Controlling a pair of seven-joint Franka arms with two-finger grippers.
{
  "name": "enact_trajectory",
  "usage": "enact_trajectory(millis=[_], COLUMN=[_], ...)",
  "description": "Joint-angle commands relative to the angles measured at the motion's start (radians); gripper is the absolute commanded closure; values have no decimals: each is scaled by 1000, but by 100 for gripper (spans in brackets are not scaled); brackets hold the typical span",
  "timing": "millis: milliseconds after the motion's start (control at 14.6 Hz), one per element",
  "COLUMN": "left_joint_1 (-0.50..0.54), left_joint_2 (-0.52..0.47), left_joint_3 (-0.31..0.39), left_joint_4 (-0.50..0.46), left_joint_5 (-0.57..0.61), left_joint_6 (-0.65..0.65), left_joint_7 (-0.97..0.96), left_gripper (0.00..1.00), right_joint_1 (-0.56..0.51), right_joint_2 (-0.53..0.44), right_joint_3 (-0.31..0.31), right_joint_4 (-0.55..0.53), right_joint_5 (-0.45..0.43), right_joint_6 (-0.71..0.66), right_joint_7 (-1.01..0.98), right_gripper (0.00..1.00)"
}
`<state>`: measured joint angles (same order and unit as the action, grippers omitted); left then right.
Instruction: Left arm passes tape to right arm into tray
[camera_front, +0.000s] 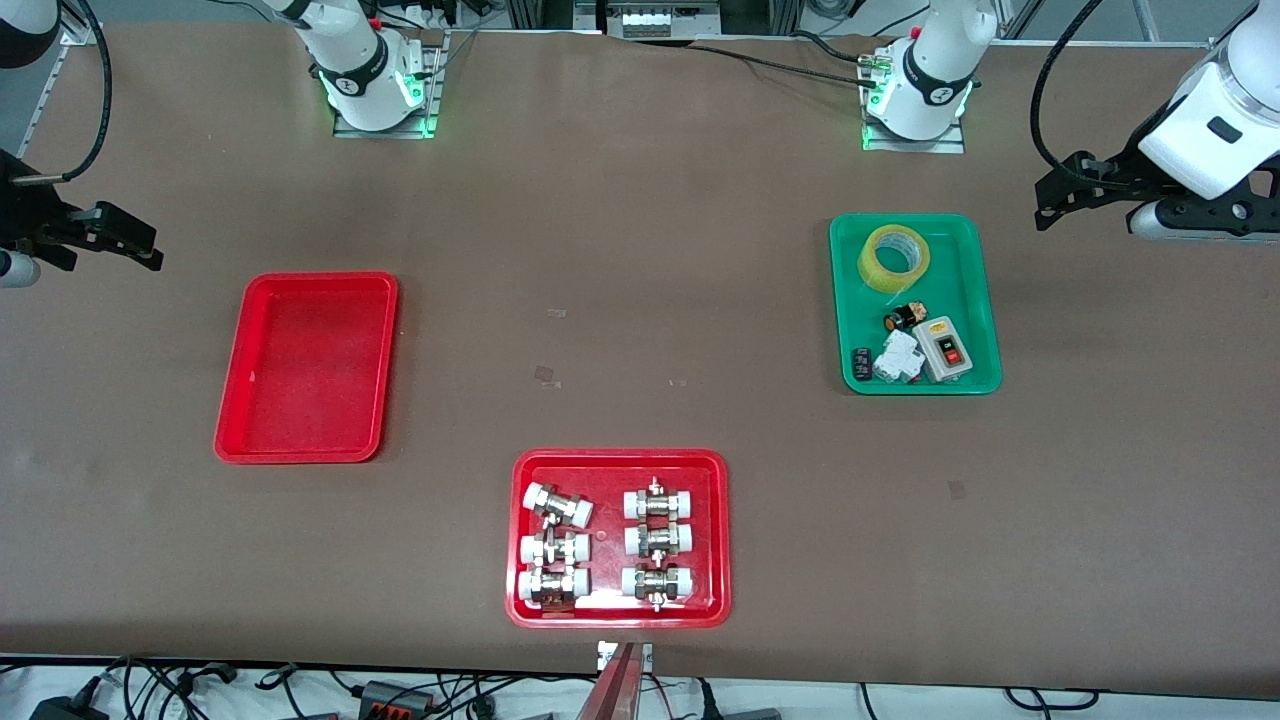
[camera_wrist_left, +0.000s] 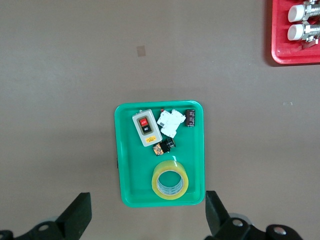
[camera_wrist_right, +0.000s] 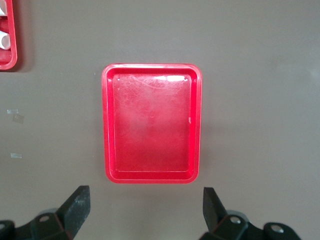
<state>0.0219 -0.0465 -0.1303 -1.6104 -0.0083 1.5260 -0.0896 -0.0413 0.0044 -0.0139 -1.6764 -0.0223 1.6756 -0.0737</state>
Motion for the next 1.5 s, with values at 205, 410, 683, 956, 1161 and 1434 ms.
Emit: enact_trajectory(millis=[205,410,683,956,1161,1434], left_joint_1=[4,0,-8,4,6,52], left_joint_2=[11,14,56,65,65,138], left_joint_3=[0,-11,-14,-12,-14,-12], left_joint_4=[27,21,-116,-407,-645,-798], left_joint_5=[-15,-13,-25,-42,-44,-45], left_joint_6=[-21,-88,-167,38,250,465], left_joint_7=[4,20,22,21,21,42], left_gripper=[0,0,0,0,0,0], right_joint_1=[6,6,6,6,6,6], right_joint_2=[-27,-26,-26,-18,-17,-17], right_joint_3=[-8,-6,-3,-1,-1,-1], right_joint_4=[-13,-13,-13,4,4,4], right_joint_5=[4,4,4,1,2,2], right_joint_6=[-10,-7,-4,-11,-11,-11], right_joint_7=[14,14,14,12,12,12], right_gripper=[0,0,0,0,0,0])
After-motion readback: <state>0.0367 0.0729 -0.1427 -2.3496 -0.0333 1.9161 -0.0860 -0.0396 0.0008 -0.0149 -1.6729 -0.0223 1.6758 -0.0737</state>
